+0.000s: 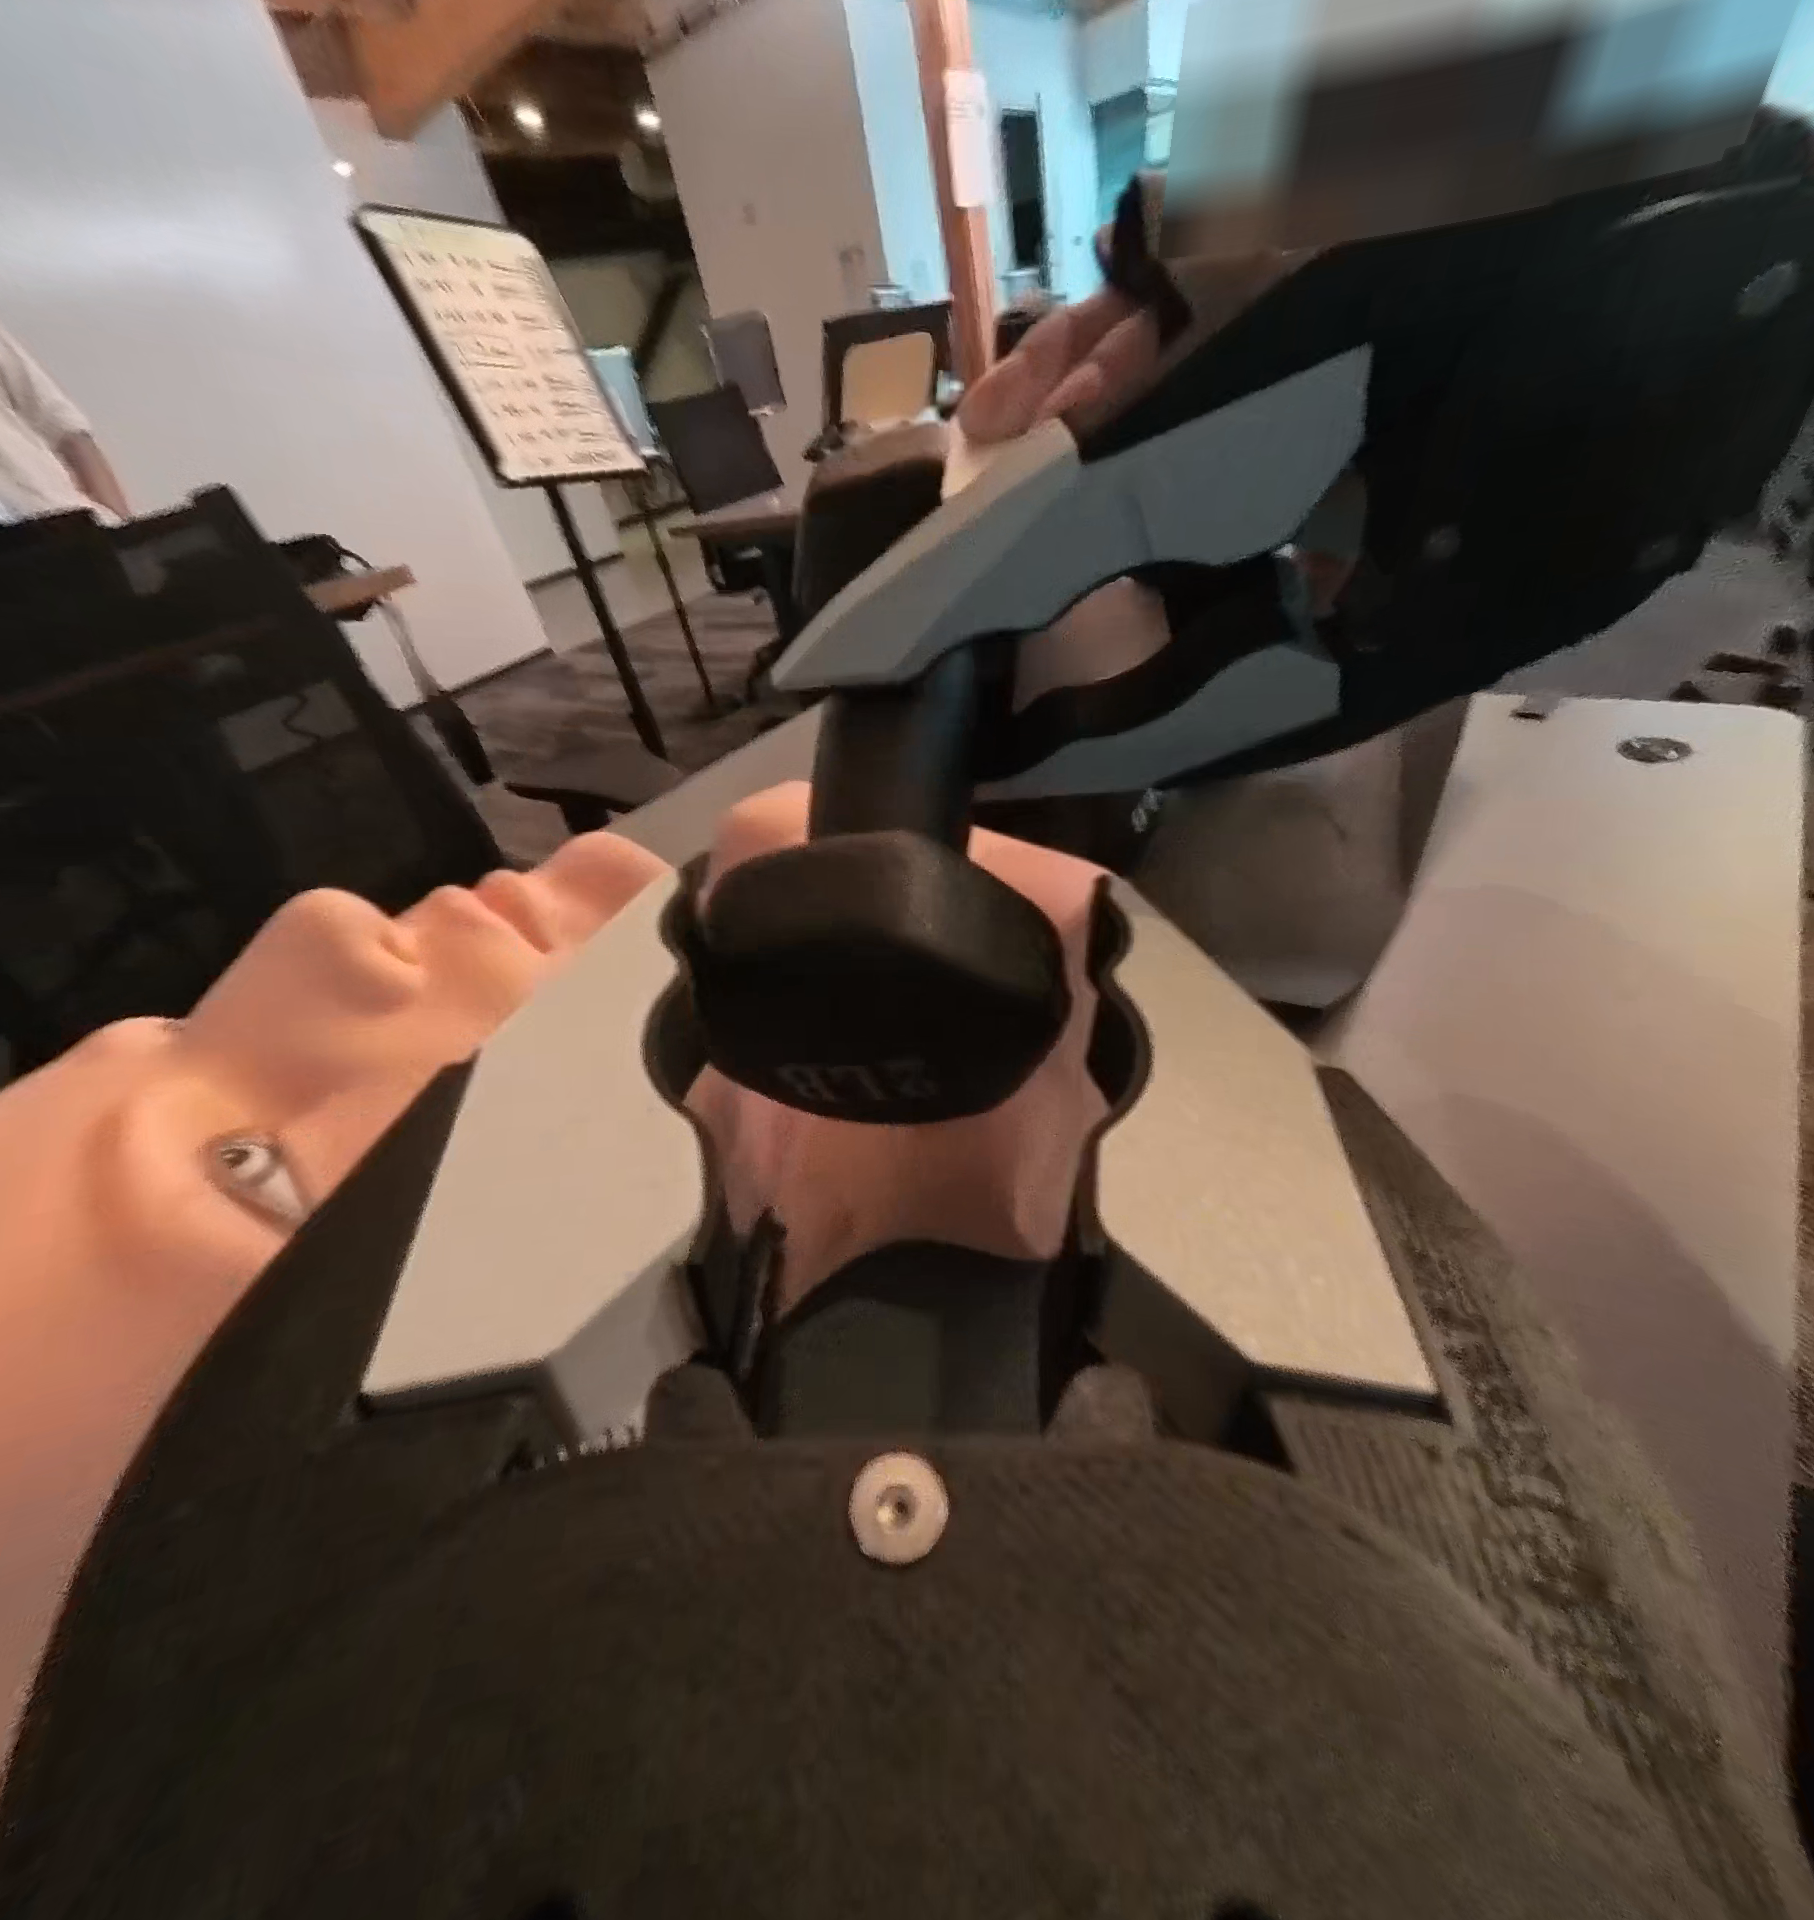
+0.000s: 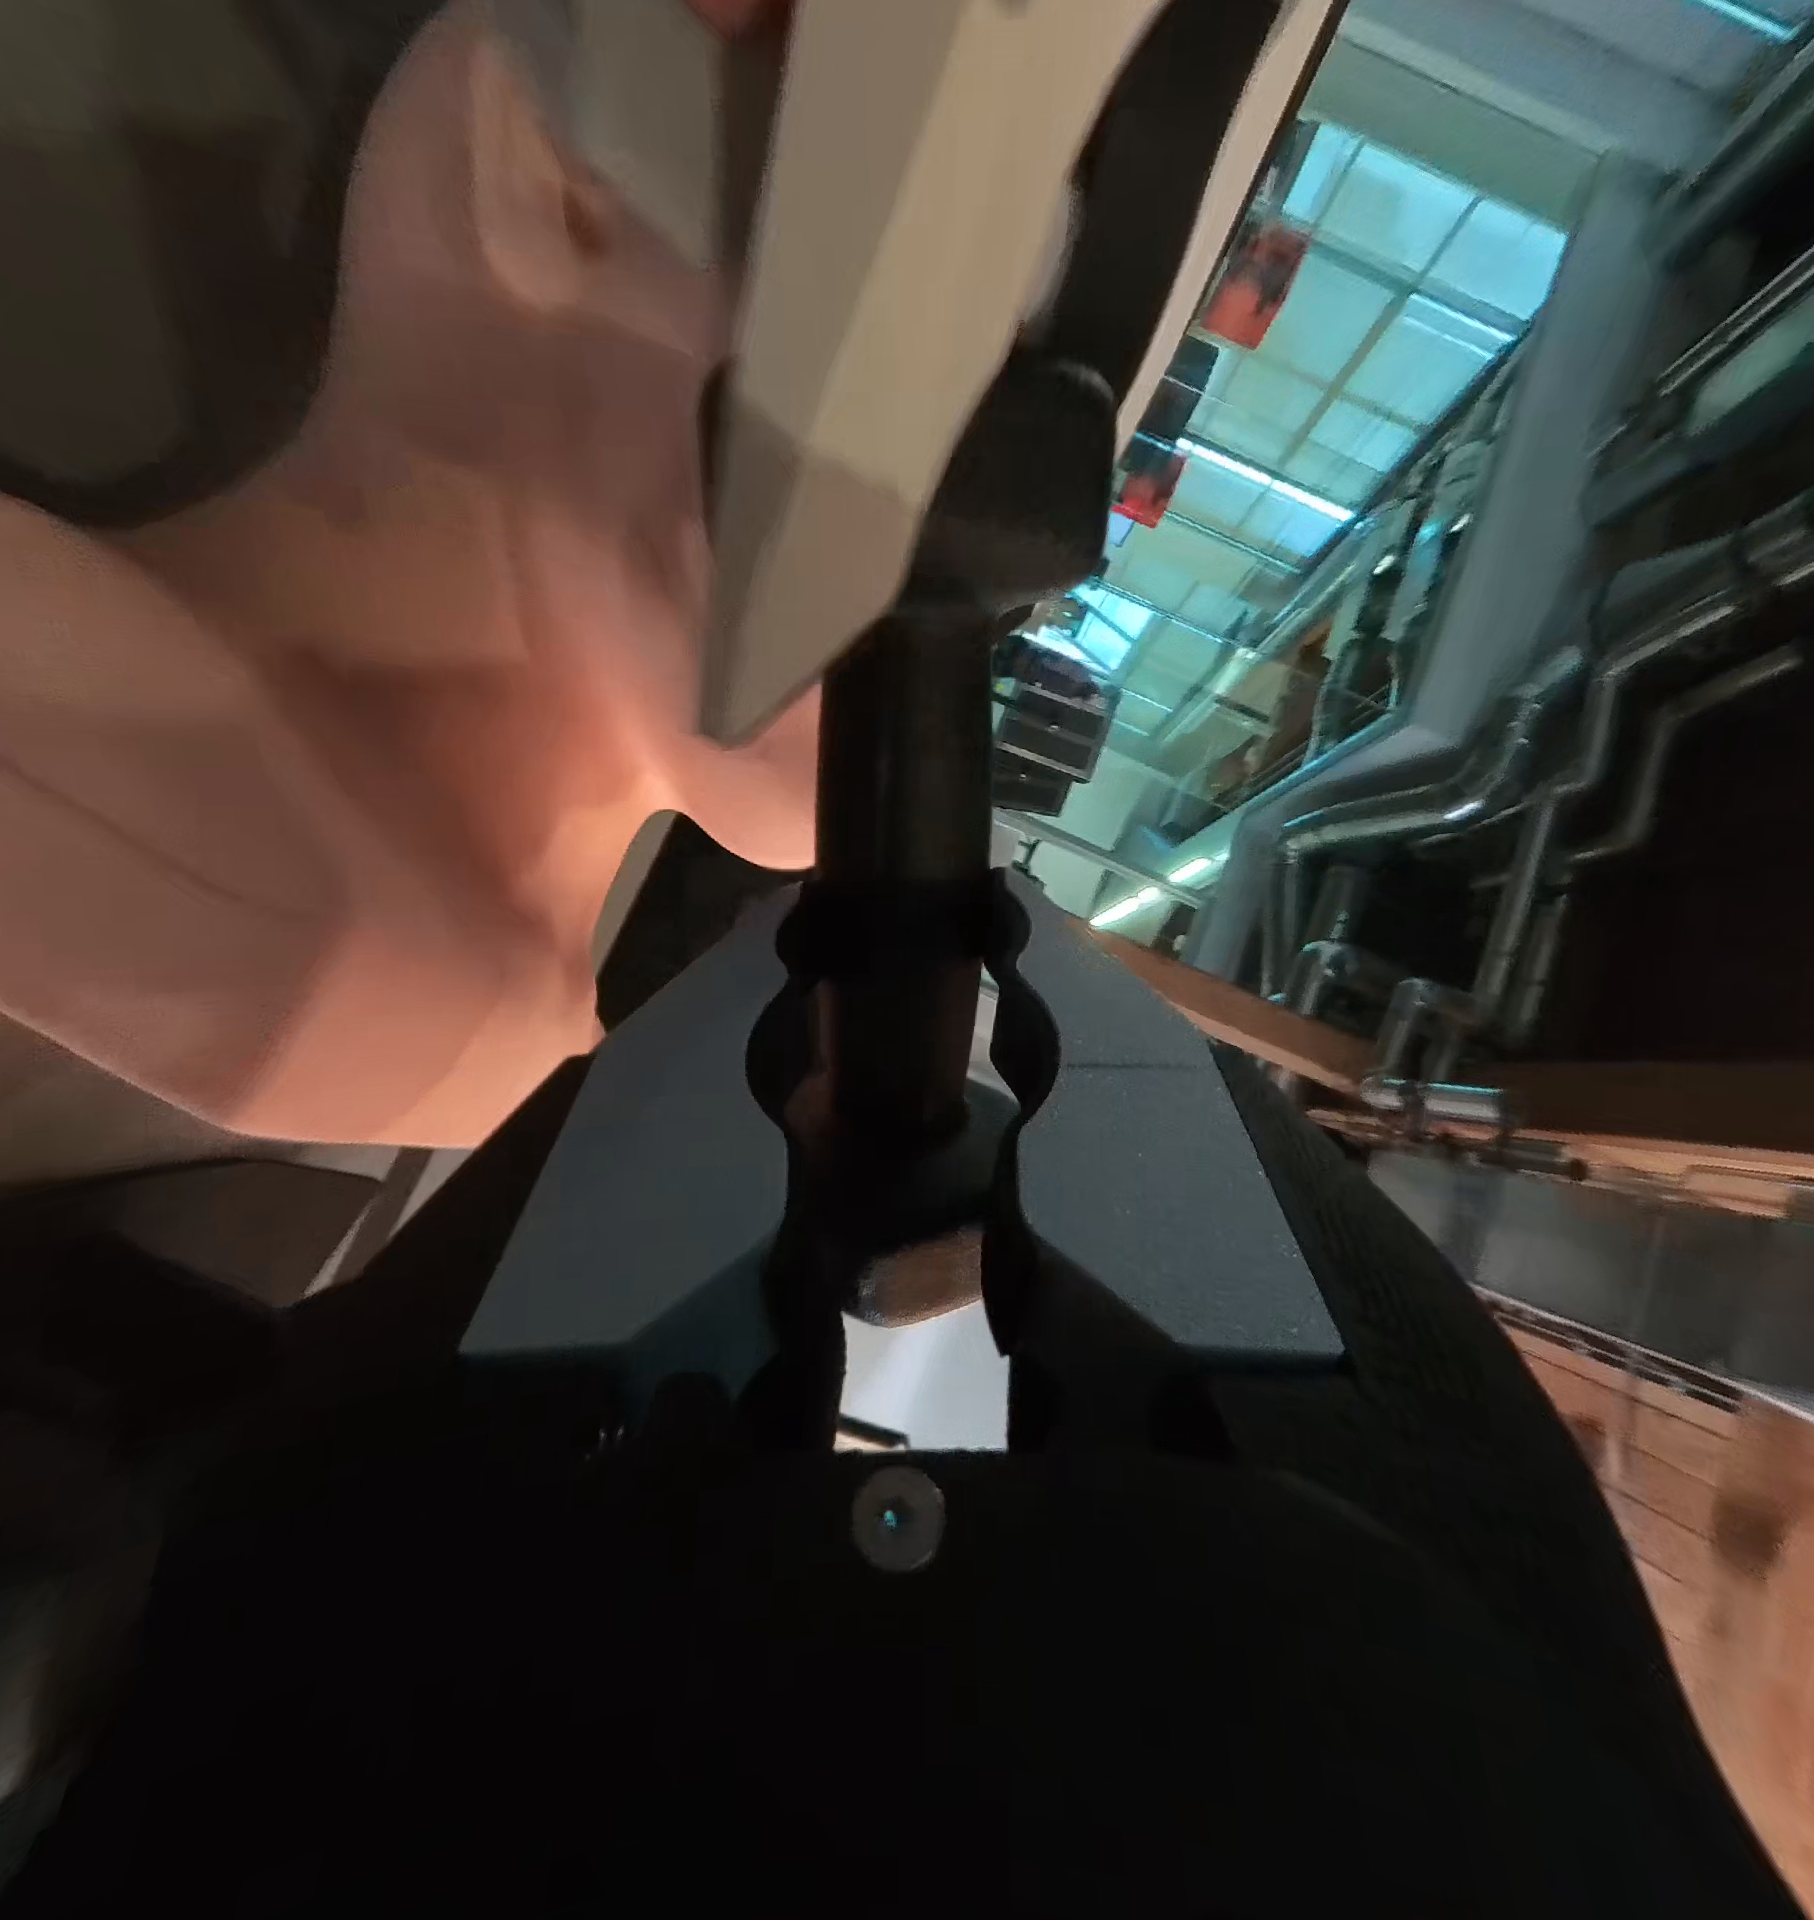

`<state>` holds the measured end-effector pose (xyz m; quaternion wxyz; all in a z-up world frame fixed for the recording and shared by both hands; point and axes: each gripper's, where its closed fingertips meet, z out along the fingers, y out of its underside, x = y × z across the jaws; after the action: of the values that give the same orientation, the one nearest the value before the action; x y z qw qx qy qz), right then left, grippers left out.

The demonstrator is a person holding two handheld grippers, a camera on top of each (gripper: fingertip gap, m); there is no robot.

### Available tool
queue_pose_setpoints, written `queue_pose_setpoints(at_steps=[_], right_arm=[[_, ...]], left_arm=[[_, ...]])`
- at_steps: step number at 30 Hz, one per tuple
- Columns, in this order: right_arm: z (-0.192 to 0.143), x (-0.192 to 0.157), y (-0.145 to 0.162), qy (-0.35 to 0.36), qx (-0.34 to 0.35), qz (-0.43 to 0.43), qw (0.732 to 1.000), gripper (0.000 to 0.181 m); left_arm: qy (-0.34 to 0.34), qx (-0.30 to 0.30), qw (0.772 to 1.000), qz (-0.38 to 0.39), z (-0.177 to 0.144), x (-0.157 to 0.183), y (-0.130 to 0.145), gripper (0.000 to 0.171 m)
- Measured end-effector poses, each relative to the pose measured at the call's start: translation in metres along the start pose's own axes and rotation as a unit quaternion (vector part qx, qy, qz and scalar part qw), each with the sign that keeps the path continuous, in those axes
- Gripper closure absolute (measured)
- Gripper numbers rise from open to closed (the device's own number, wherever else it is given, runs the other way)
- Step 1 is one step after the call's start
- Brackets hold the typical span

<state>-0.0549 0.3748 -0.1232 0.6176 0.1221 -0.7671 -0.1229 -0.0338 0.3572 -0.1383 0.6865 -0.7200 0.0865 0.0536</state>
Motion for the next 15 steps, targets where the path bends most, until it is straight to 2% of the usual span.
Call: queue_pose_setpoints(at_steps=[3,10,15], right_arm=[[-0.002,0.002,0.000,0.013,-0.001,-0.015,1.000,0.151],[0.006,0.004,0.003,0.027,-0.005,-0.021,0.999,0.151],[0.015,0.000,0.004,0.032,0.002,-0.016,0.999,0.150]], left_arm=[[-0.034,0.000,0.999,0.015,-0.001,0.000,-0.002,0.106],[-0.131,0.055,0.990,-0.006,-0.001,-0.003,-0.013,0.107],[-0.172,0.052,0.984,0.015,0.001,-0.009,-0.010,0.107]])
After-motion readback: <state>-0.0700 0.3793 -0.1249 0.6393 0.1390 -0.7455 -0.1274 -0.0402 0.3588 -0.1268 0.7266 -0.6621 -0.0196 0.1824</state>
